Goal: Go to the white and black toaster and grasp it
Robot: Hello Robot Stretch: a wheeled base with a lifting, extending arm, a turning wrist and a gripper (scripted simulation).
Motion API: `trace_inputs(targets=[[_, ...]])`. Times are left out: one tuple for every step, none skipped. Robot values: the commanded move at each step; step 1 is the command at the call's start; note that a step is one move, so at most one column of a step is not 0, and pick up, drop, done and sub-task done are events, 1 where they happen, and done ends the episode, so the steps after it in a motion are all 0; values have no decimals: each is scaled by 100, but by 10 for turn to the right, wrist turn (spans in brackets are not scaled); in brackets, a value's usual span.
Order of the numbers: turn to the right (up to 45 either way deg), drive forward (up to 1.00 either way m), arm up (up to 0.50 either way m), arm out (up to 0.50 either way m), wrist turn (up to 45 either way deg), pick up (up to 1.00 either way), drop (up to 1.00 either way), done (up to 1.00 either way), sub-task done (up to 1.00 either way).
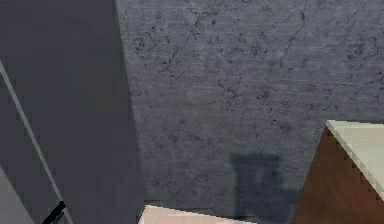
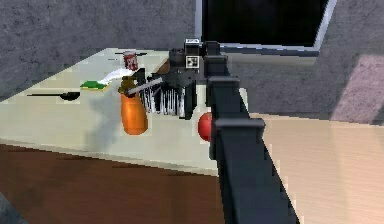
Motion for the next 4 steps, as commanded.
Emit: trace_inputs(targets=[[0,0,0,0,450,0,0,0,0],[0,0,0,0,60,0,0,0,0],[0,0,0,0,0,100,0,0,0],[0,0,0,0,0,0,0,100,0]])
